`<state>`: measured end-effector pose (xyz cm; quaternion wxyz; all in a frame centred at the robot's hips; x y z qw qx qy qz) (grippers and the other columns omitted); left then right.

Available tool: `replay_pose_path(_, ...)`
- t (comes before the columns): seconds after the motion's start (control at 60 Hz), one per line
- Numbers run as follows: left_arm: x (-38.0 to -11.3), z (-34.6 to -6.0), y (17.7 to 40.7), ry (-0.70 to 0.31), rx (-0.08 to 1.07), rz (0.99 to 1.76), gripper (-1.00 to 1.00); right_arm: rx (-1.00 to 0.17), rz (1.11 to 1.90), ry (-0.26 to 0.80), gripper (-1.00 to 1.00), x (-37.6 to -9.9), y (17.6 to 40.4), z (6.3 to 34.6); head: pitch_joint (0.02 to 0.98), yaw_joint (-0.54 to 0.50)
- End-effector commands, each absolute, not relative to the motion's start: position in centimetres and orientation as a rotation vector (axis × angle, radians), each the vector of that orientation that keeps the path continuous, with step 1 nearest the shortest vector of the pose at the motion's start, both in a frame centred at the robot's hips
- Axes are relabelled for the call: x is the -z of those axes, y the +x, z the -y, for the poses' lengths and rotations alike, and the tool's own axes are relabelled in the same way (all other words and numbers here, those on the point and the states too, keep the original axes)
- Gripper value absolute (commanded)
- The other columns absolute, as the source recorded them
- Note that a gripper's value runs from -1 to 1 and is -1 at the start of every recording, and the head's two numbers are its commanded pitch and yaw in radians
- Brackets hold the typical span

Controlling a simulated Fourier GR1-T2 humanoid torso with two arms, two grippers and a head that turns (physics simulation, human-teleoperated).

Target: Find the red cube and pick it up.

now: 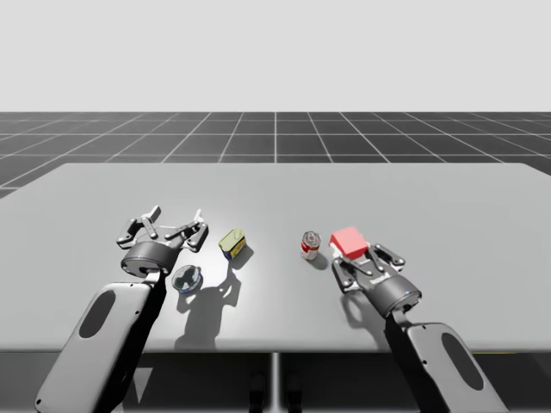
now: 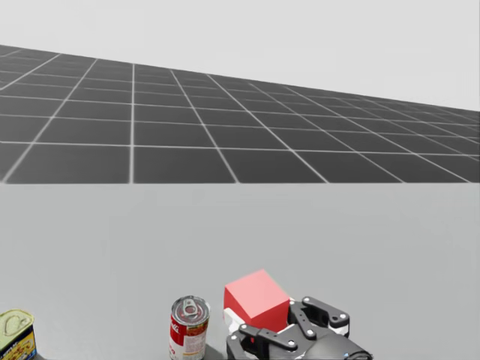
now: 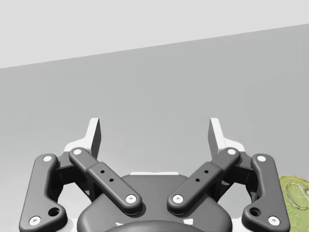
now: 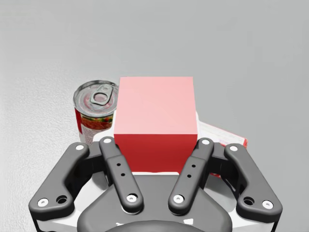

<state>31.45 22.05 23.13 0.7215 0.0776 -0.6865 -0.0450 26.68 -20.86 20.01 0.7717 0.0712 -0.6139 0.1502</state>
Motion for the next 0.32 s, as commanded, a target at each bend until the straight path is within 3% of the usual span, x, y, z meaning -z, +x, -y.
replay_pose_path(0.017,-23.1,-22.1,31.5,0.172,0.1,1.517,-1.0,-0.233,1.468,0.06,1.0,-25.5,28.0,22.1,0.44,-0.3)
replay_pose_path(0.317,-23.1,-22.0,31.5,0.173,0.103,1.517,-1.0,-0.262,1.641,0.029,1.0,-32.3,28.5,21.6,0.435,-0.3)
